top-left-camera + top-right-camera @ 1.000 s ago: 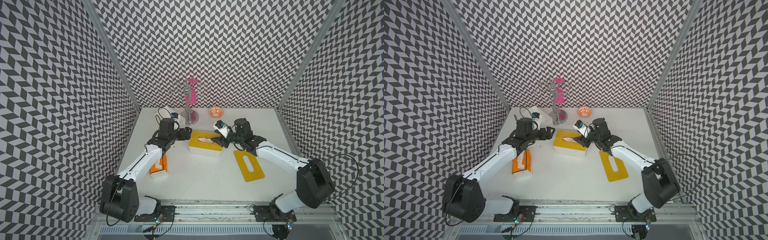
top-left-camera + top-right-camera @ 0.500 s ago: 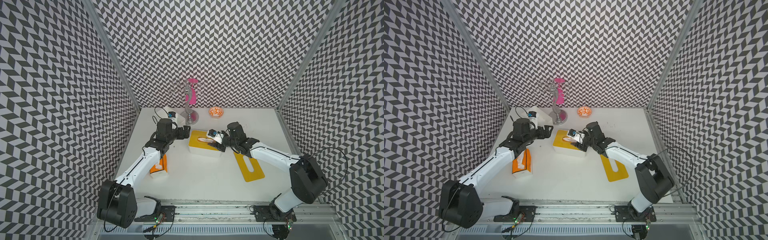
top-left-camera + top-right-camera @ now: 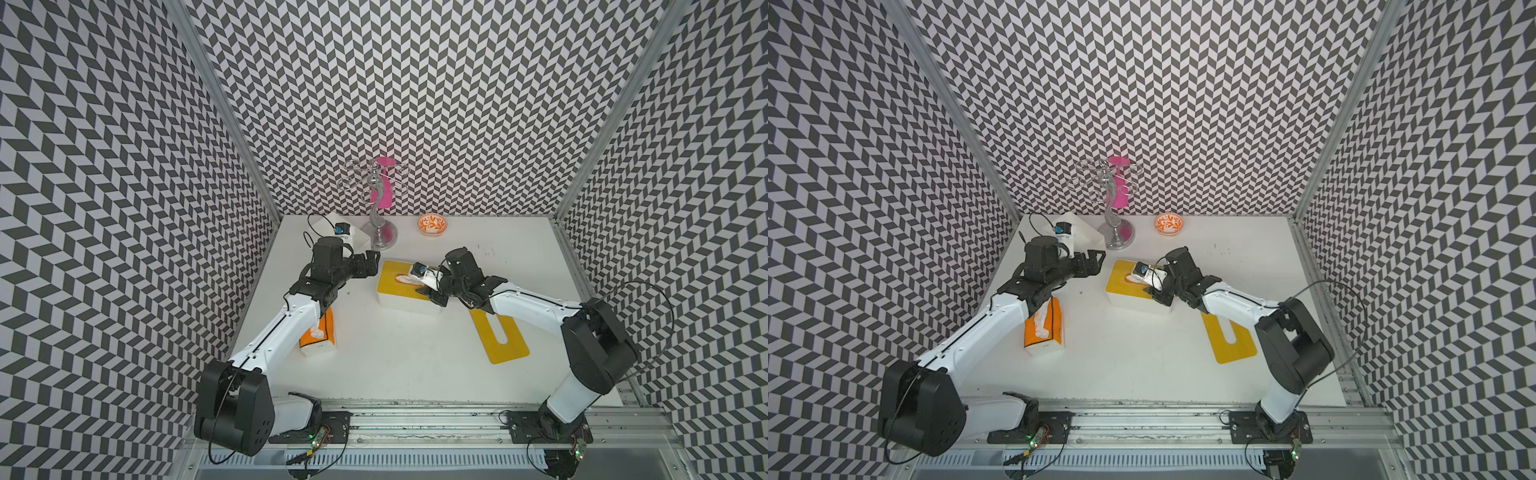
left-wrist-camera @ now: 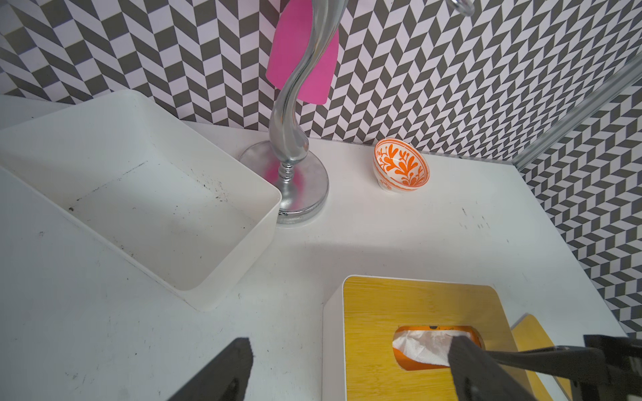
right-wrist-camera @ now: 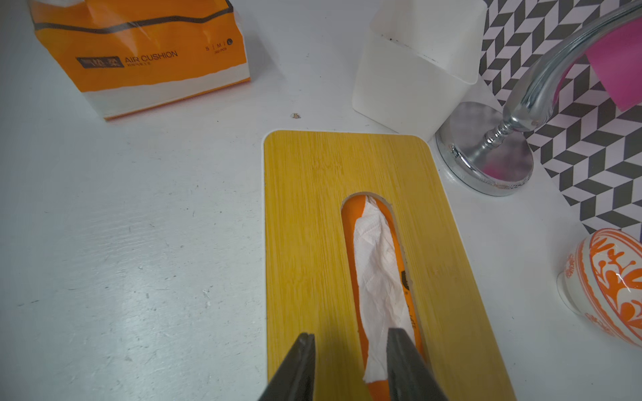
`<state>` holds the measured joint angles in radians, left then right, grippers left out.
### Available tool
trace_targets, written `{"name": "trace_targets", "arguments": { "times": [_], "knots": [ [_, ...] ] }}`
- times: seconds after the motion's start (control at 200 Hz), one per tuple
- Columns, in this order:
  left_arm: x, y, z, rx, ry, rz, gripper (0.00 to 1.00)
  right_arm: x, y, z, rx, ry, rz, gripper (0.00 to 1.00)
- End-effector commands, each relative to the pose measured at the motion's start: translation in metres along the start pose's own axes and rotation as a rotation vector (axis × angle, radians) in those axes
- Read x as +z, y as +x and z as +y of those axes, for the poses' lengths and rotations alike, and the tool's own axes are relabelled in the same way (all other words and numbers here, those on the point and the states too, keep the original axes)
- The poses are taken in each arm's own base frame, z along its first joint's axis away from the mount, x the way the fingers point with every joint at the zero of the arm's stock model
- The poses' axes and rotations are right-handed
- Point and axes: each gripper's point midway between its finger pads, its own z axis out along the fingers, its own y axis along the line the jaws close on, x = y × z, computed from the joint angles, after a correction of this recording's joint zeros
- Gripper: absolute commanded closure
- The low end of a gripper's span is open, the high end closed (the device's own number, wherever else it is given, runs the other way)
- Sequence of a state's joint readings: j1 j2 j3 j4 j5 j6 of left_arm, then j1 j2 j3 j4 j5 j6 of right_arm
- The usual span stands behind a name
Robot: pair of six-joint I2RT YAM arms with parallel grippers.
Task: Put the tissue paper into the tissue box
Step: Pull the paper towel from the tissue box.
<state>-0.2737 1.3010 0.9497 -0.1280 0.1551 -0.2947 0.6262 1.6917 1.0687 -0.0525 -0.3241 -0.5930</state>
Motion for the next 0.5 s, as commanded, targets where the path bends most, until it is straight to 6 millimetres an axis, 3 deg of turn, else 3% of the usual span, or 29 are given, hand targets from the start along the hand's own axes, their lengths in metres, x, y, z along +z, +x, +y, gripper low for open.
{"name": "trace_targets", "arguments": {
  "times": [0.0,0.305,0.496],
  "knots": [
    [0.001,-0.001,0.000,-0.007,0.011,-0.010,0.07,0.004,-0.007,-0.008,0.012,0.031,-0.002,0.65],
    [0.002,0.000,0.000,-0.010,0.018,-0.002,0.07,0.011,0.000,-0.015,0.027,0.060,0.029,0.72],
    [0.003,0.001,-0.001,-0.011,0.021,0.003,0.07,0.013,-0.001,-0.018,0.037,0.070,0.027,0.83]
  ]
}}
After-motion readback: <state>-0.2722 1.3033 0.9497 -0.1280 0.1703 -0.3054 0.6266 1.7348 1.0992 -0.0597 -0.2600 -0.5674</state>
